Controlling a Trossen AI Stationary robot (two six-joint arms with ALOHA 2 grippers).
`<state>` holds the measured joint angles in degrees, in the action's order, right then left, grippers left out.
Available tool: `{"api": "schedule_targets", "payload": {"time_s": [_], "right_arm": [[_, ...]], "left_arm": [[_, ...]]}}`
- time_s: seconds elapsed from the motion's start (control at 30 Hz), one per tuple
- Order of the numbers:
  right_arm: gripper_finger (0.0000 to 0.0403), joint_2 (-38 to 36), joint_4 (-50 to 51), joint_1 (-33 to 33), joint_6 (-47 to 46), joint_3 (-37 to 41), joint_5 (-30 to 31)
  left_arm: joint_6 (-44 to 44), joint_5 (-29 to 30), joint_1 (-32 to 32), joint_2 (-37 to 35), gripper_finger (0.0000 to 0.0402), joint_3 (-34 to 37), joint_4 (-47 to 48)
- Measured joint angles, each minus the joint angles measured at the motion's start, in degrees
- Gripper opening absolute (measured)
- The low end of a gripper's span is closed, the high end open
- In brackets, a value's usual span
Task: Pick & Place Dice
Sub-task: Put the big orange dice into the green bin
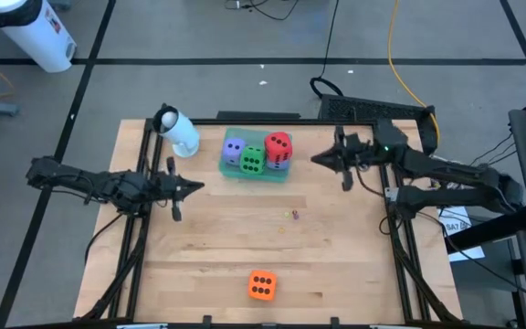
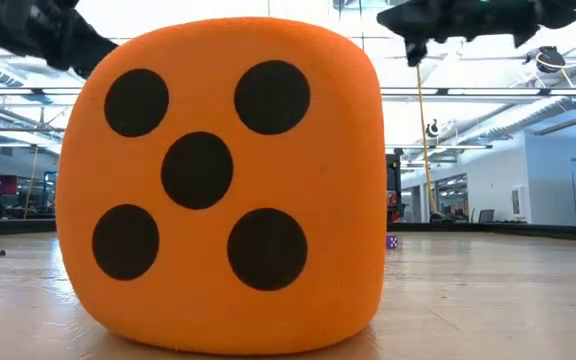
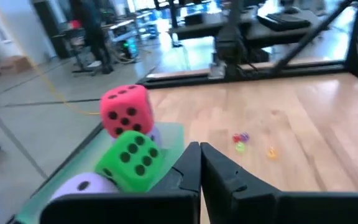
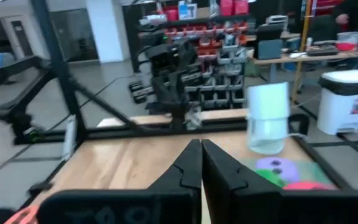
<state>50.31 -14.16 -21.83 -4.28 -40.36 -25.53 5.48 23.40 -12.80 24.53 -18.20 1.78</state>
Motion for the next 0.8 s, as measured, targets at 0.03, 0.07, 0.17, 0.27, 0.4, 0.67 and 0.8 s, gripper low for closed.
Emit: {"api": "schedule_targets", "payload": {"time_s": [0.03, 0.07, 0.17, 0.27, 0.4, 0.67, 0.8], "right_arm": [[0.0, -1.6, 0.0, 0.6, 0.0, 1.5, 0.0], [0.0, -3.2, -0.5, 1.4, 0.0, 3.3, 0.3], [0.0, -7.3, -1.9, 4.2, 0.5, 9.0, 4.7], [0.0, -10.6, -4.2, 6.9, 2.1, 15.7, 9.7], [0.0, -13.5, -11.5, 9.7, 0.8, 24.9, 11.9], [0.0, -20.5, -11.3, 10.2, -0.9, 29.9, 13.7], [0.0, -22.5, -11.0, 10.3, 1.2, 31.5, 13.5]], "left_arm": [[0.1, -0.9, 0.0, 0.0, 0.0004, 0.8, -1.0], [0.3, -1.3, 0.0, 0.0, 0.0004, 1.5, -2.1], [1.5, -1.4, 0.0, -0.4, 0.0008, 2.1, -2.4], [1.4, -1.1, 0.0, -1.8, 0.0003, 2.1, -3.8], [1.8, -1.1, 0.2, -4.2, 0.0006, 2.1, -3.3], [-1.1, -1.0, 2.8, -13.8, 0.0003, 7.4, -2.0], [-2.1, -0.9, 4.2, -18.7, 0.0006, 10.9, -1.8]]}}
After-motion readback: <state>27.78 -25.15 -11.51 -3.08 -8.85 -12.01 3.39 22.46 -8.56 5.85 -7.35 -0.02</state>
